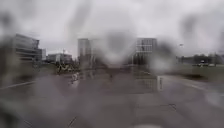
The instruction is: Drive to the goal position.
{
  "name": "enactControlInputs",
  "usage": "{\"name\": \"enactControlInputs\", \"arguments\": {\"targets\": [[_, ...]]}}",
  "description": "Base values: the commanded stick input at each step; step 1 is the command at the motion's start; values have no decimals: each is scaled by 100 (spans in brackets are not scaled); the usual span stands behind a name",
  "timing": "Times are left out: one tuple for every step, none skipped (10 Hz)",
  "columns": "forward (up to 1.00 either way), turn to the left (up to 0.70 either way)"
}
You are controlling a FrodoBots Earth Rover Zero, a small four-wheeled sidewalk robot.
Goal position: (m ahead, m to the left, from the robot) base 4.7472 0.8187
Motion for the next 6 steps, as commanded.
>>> {"name": "enactControlInputs", "arguments": {"targets": [[7,0],[7,0],[7,0],[7,0],[7,0],[7,0]]}}
